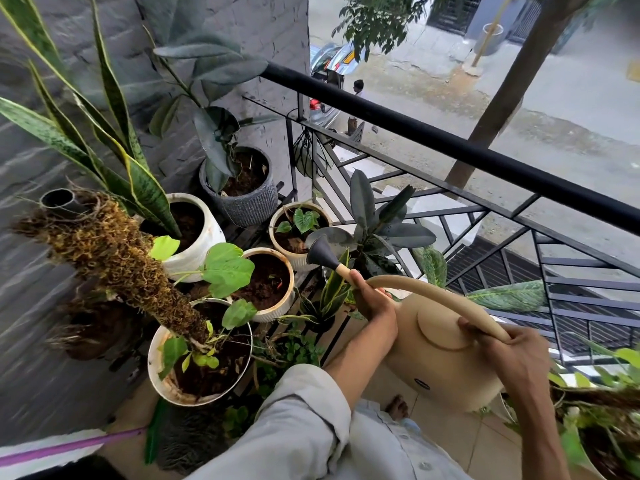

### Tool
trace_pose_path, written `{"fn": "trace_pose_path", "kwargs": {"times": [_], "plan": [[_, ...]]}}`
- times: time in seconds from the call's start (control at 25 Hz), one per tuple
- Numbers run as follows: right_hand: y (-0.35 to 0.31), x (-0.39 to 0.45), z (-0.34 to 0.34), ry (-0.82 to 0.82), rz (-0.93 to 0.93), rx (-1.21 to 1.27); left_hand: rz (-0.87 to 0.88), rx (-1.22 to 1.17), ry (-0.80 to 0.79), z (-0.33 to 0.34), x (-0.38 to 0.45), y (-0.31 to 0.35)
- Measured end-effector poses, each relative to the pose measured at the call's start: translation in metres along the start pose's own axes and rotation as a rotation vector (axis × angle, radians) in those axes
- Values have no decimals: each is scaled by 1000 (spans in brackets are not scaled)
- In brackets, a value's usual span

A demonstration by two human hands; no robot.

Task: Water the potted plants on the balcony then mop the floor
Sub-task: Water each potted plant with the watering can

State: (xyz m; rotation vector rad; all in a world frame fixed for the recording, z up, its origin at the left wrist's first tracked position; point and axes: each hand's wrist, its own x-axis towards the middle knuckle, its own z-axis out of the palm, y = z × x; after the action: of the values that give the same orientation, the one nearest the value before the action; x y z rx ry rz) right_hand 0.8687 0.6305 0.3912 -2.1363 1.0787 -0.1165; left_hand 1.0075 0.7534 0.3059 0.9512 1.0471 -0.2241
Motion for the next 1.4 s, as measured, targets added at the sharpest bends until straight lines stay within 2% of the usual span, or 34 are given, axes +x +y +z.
{"fn": "trace_pose_path", "kwargs": {"times": [0.32,0.56,0.64,0.76,1.08,1.4], "plan": [[-5,-3,-18,10,136,426,163,178,-138,35,-36,23],[-14,-3,-31,90,94,517,187,208,-272,55,-53,41],[-15,-3,-33,110,92,528,171,200,-328,60,-57,44],[-14,2,-36,143,98,501,182,226,-306,70,-55,36],[-18,48,-38,165,156,366,18,320,-359,110,-32,27],[-54,127,-74,176,-14,209,-66,230,-337,183,-34,38]]}}
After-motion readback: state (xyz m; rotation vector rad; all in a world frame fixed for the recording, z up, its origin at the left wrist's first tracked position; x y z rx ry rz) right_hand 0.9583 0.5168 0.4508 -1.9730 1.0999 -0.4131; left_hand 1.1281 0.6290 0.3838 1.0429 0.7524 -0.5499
